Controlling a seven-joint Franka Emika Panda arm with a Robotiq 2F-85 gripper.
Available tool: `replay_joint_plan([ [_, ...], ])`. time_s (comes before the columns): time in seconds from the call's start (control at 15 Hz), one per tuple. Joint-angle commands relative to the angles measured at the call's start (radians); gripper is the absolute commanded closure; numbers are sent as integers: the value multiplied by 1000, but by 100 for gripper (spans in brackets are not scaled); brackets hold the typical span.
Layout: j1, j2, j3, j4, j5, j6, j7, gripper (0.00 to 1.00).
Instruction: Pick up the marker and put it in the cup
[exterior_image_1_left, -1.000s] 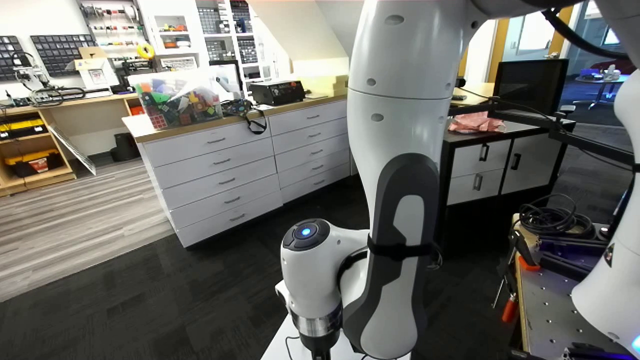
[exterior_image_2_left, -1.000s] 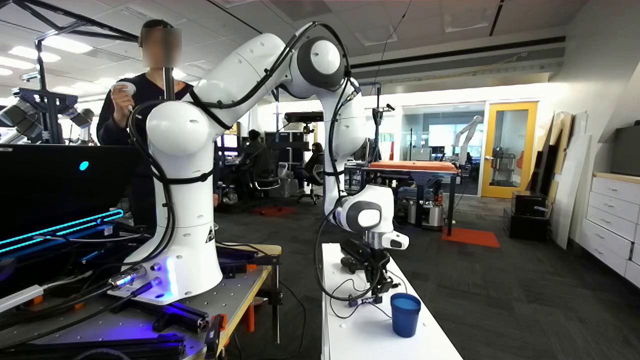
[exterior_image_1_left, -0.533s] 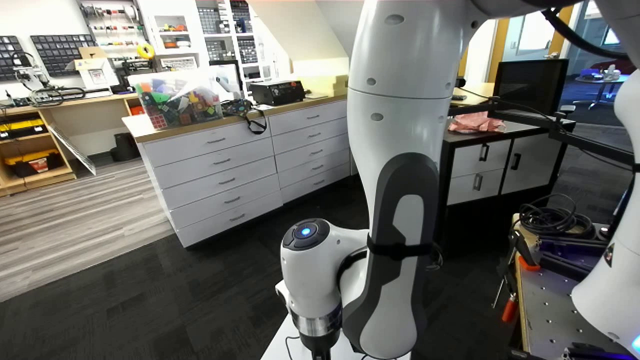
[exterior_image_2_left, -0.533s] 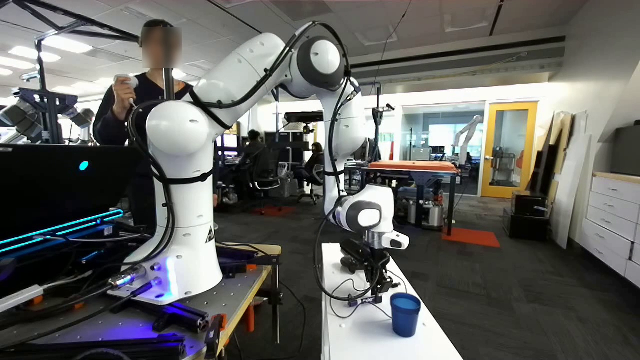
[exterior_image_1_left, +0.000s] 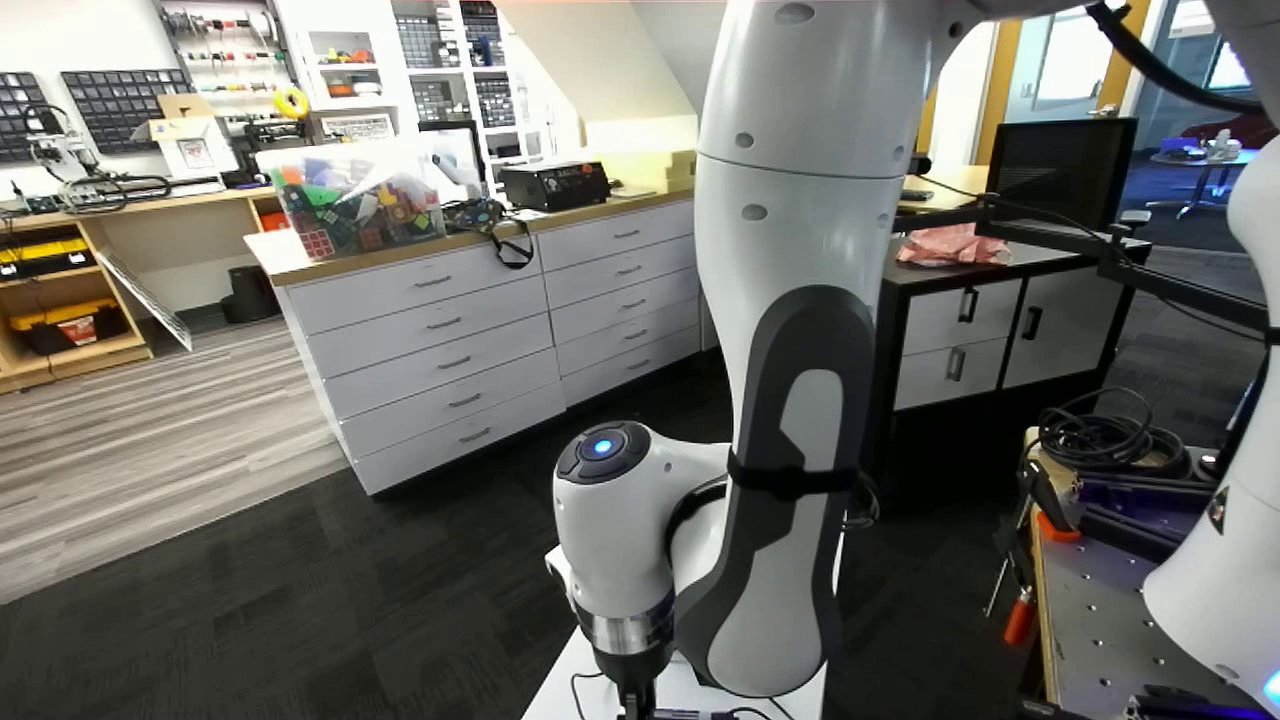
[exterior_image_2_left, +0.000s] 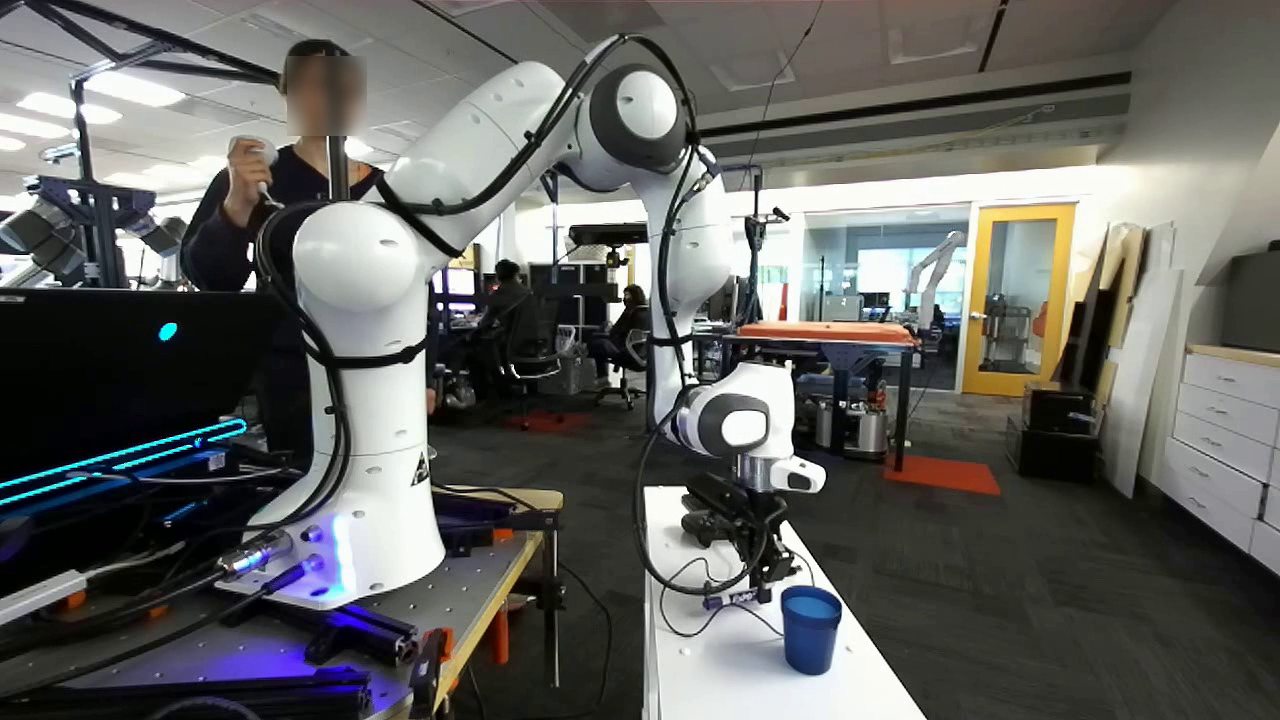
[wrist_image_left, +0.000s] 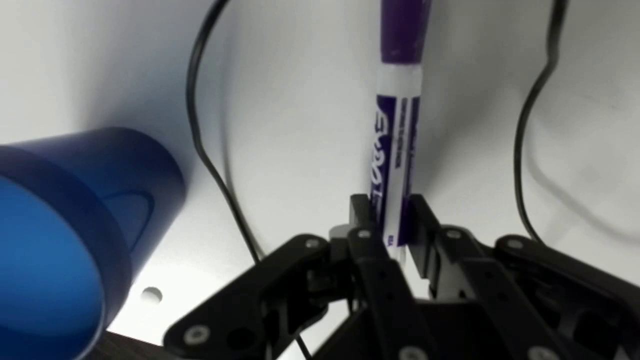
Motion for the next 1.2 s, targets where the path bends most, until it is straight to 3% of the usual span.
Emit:
replay_joint_plan([
  [0.0, 38, -74, -40, -37, -23, -64, 20, 93],
  [0.6, 104, -147, -135, -37, -101, -122, 54, 94],
  [1.13, 162, -202, -230, -51, -179, -93, 125, 94],
])
